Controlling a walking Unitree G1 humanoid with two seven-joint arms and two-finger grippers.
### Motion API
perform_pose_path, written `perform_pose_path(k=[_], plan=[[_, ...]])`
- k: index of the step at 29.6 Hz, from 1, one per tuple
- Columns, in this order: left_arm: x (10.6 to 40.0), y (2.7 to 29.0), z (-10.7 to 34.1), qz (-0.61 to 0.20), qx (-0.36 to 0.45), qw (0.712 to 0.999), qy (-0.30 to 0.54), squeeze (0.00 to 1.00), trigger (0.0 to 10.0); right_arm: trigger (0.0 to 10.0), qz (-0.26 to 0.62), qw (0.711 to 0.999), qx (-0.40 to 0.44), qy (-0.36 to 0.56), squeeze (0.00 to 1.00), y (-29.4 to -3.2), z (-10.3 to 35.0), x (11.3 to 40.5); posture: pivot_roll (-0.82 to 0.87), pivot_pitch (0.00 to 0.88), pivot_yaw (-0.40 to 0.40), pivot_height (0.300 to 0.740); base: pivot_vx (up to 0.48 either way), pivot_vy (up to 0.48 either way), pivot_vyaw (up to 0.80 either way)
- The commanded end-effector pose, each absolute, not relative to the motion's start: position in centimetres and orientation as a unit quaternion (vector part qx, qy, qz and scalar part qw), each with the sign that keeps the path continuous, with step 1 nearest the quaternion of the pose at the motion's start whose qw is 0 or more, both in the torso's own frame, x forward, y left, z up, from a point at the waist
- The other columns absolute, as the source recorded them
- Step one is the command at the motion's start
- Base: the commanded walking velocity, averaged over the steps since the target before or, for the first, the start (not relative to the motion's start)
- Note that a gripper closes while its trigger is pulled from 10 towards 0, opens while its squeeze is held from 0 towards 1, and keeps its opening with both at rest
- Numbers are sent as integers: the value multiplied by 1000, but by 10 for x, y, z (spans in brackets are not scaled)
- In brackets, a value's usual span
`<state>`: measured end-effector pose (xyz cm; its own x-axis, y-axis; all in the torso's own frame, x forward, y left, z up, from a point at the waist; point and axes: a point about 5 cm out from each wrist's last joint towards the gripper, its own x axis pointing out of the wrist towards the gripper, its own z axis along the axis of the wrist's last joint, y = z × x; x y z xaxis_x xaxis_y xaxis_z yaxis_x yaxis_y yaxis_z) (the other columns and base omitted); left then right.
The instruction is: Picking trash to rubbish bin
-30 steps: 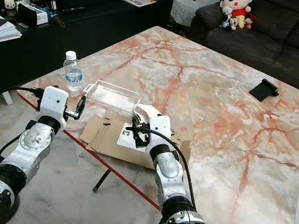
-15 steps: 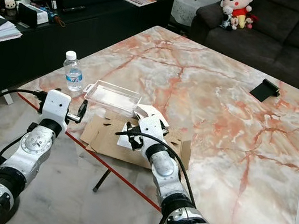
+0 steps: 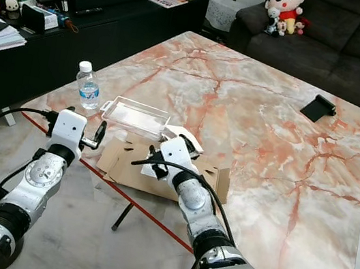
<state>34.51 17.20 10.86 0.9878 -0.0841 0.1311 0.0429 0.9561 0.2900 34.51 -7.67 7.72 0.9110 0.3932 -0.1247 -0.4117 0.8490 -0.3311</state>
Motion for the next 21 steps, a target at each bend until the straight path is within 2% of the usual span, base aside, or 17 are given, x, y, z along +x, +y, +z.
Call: perform_pose_path(k=[1,4,7,21], plan=[[346,170,114,-41,160,983,-79,0,10000,10000,209,957,-198,21,0,-77,79,346,93,46,-81,740,0,0,0],[346,170,114,-41,162,983,-79,0,10000,10000,207,958,-198,22,0,-78,79,347,94,49,-82,740,0,0,0],[345,170,113,-41,165,982,-79,0,10000,10000,207,950,-233,21,0,-79,78,347,94,49,-82,740,0,0,0],[345,168,117,-46,175,980,-84,0,10000,10000,185,951,-246,30,0,-87,77,350,109,69,-89,740,0,0,0]])
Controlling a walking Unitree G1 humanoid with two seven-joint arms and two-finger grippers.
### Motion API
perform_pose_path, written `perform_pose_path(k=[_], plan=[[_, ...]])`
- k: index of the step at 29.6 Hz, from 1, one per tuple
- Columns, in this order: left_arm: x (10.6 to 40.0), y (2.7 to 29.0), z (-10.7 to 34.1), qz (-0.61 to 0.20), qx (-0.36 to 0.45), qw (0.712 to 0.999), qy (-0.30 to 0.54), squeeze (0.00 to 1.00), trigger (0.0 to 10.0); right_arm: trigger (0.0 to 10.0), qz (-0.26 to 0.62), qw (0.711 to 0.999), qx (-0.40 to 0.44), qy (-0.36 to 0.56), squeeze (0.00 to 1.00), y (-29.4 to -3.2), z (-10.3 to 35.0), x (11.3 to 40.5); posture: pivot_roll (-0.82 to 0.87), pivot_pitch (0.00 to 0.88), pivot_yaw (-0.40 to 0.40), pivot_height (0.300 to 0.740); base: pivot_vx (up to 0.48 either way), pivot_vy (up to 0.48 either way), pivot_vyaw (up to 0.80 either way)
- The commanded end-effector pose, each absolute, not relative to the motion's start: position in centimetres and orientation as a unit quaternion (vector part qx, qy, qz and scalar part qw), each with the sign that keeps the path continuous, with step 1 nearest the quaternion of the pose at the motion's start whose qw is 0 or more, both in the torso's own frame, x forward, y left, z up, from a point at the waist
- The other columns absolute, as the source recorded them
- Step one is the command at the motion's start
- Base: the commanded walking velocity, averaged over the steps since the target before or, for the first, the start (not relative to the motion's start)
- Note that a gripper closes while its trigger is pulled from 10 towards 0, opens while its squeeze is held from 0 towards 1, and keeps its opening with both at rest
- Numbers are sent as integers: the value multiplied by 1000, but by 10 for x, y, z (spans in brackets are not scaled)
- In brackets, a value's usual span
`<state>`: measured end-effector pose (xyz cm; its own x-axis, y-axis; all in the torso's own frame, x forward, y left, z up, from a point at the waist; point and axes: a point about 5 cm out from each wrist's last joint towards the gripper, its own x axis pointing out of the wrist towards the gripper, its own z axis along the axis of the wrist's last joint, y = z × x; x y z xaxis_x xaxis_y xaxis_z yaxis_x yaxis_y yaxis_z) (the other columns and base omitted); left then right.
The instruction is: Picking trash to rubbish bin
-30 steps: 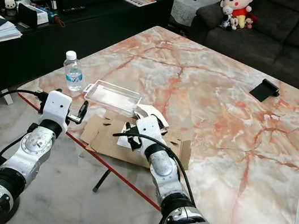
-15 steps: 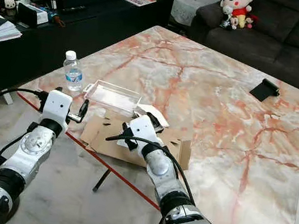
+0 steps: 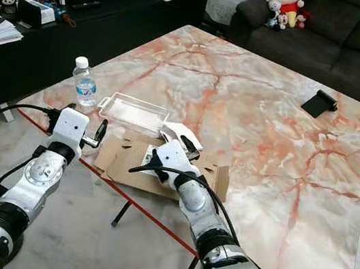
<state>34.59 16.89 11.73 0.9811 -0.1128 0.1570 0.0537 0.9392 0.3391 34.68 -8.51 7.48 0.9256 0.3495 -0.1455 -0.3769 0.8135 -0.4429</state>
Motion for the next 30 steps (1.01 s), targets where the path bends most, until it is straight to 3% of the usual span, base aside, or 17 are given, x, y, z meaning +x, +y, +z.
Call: perform_pose_path(k=[1,30], plan=[[345,168,117,-46,175,980,-84,0,10000,10000,185,951,-246,30,0,-87,77,350,109,69,-89,740,0,0,0],[350,163,132,-53,190,975,-104,0,10000,10000,106,951,-285,56,0,-112,80,359,117,63,-93,740,0,0,0]])
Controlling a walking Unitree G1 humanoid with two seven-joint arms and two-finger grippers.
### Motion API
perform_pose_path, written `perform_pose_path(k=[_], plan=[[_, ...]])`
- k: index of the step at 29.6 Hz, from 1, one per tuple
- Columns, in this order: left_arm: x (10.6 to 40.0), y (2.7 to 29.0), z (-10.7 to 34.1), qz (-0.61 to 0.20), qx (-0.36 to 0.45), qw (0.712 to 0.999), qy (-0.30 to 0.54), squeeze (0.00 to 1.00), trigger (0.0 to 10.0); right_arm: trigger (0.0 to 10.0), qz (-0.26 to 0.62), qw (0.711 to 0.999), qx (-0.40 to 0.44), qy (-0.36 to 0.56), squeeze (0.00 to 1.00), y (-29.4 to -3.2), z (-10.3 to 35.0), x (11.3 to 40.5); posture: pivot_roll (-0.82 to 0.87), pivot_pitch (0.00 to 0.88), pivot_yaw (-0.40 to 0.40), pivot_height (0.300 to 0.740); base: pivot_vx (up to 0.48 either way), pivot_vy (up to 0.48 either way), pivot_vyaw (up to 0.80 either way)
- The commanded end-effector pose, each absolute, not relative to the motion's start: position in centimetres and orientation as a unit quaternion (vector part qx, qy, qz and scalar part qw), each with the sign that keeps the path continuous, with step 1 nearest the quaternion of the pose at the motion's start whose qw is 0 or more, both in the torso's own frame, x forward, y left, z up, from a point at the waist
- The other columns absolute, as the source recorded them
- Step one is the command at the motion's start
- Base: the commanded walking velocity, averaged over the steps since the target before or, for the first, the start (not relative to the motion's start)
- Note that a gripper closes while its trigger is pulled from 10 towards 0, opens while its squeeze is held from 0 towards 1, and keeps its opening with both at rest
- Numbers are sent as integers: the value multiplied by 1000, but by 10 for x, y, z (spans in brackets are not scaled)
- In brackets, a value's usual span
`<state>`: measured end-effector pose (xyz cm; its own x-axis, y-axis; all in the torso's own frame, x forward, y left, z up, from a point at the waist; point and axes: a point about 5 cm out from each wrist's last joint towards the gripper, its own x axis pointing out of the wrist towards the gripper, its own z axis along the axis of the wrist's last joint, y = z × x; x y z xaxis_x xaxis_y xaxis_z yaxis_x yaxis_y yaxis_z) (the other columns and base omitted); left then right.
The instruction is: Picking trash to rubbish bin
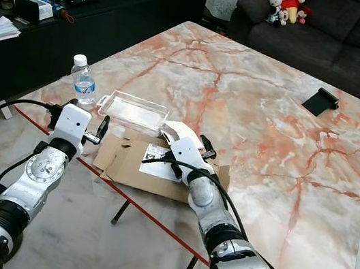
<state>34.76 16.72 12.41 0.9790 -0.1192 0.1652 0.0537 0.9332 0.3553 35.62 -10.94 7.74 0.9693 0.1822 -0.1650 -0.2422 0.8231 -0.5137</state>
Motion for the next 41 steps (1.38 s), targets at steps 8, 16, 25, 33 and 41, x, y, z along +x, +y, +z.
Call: perform_pose_path(k=[8,16,25,33,41], plan=[[350,162,133,-59,192,974,-105,0,10000,10000,135,950,-277,48,0,-101,80,357,119,61,-93,740,0,0,0],[350,157,133,-74,194,973,-105,0,10000,10000,183,944,-272,40,0,-84,79,353,123,61,-94,740,0,0,0],[350,158,134,-75,199,972,-103,0,10000,10000,176,944,-276,42,0,-84,81,355,124,64,-95,740,0,0,0],[349,161,135,-70,202,972,-102,0,10000,10000,171,938,-299,33,0,-82,84,357,132,68,-96,740,0,0,0],[351,161,138,-69,204,971,-105,0,10000,10000,163,933,-319,37,0,-82,86,360,137,68,-97,740,0,0,0]])
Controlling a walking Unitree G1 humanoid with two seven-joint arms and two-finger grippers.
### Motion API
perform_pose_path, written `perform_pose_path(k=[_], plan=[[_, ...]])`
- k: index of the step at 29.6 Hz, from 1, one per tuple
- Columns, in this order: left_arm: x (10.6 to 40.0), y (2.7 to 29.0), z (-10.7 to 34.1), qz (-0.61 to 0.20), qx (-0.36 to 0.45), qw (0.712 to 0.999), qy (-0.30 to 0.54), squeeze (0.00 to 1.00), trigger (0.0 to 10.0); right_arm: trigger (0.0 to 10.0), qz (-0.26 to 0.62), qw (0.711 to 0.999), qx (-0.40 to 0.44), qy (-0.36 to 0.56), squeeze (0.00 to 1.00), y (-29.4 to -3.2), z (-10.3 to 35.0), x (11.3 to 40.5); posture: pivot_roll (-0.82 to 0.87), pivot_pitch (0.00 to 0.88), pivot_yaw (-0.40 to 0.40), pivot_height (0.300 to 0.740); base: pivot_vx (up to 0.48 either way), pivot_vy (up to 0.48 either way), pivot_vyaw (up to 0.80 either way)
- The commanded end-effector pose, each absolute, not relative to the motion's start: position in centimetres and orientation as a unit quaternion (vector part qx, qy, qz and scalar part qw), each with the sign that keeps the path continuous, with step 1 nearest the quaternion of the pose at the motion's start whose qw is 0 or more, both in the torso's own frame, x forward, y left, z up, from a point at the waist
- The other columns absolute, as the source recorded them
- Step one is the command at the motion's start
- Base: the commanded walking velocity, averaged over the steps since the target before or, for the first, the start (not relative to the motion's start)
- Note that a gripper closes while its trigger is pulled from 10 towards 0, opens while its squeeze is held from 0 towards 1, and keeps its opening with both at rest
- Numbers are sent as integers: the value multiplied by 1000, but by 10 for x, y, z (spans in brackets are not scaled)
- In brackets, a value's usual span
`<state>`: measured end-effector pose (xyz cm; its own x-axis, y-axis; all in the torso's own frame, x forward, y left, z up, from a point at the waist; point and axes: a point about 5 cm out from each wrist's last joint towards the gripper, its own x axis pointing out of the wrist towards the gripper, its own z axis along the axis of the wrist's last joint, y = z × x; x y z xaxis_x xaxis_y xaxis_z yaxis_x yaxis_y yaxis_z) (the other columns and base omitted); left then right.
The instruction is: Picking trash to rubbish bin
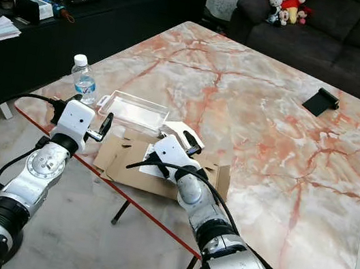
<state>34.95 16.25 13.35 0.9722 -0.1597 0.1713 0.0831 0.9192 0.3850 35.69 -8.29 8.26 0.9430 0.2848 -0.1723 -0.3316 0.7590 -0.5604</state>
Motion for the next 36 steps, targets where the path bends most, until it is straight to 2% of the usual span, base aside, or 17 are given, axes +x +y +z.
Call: perform_pose_path(k=[1,3,27,28,29,30,33,34,35,36], plan=[[351,161,138,-69,204,971,-106,0,10000,10000,164,930,-326,36,0,-81,86,360,137,68,-97,740,0,0,0],[351,161,139,-68,205,971,-105,0,10000,10000,157,924,-347,42,0,-83,85,360,139,65,-99,740,0,0,0],[354,163,146,-63,219,968,-108,0,10000,10000,113,922,-363,72,0,-94,86,366,143,66,-105,740,0,0,0],[354,162,147,-63,220,967,-109,0,10000,8235,114,923,-361,74,0,-94,86,366,140,62,-105,740,0,0,0],[354,162,147,-64,220,967,-109,0,10000,2235,116,923,-360,75,0,-93,86,365,140,62,-105,740,0,0,0],[354,162,147,-64,220,967,-109,0,10000,0,120,923,-357,78,0,-93,85,365,141,61,-104,740,0,0,0],[354,161,146,-65,219,967,-108,0,10000,0,121,928,-343,85,0,-92,83,364,139,60,-104,740,0,0,0],[354,161,146,-66,219,967,-108,0,10000,2353,120,929,-339,85,0,-92,83,364,139,59,-104,740,0,0,0],[354,161,146,-67,219,967,-108,0,10000,10000,124,933,-328,87,0,-91,83,364,139,59,-104,740,0,0,0],[353,161,146,-67,219,967,-107,0,10000,10000,127,934,-324,86,0,-90,83,363,139,59,-104,740,0,0,0]])
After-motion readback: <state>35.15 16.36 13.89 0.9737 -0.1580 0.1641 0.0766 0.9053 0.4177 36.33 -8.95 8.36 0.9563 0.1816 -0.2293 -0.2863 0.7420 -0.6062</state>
